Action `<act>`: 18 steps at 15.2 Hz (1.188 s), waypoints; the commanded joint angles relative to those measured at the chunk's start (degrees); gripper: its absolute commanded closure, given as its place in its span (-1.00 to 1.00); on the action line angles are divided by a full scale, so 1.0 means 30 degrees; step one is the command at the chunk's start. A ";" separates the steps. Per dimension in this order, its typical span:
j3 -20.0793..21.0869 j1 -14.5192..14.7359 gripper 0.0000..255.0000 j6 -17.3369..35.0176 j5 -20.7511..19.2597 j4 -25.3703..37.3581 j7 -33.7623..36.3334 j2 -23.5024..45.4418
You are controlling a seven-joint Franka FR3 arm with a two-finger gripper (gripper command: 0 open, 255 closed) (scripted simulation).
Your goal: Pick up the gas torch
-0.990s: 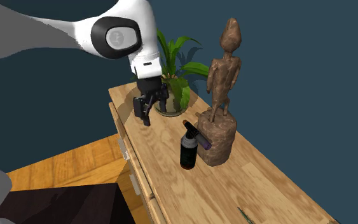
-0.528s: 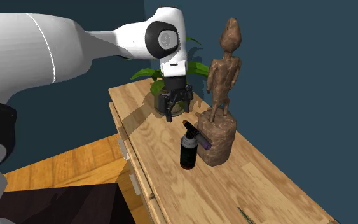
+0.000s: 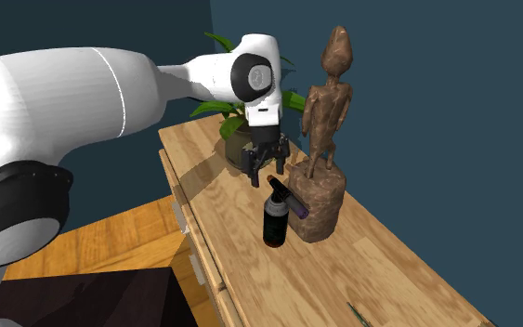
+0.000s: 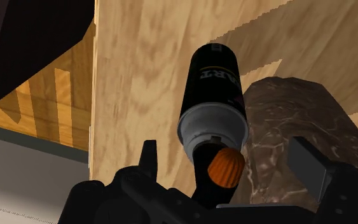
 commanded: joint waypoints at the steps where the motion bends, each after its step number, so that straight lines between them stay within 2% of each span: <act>1: -0.0064 -0.0018 -1.00 0.0296 -0.0105 -0.0211 0.0106 0.0137; 2: -0.0063 -0.0019 -1.00 0.0297 -0.0104 -0.0213 0.0106 0.0136; 3: -0.0066 -0.0051 1.00 0.0327 -0.0105 -0.0246 0.0089 0.0126; 12: -0.0063 -0.0019 1.00 0.0296 -0.0105 -0.0211 0.0106 0.0137; 18: 0.0043 0.0227 1.00 -0.0994 0.0107 0.1065 -0.0394 -0.0093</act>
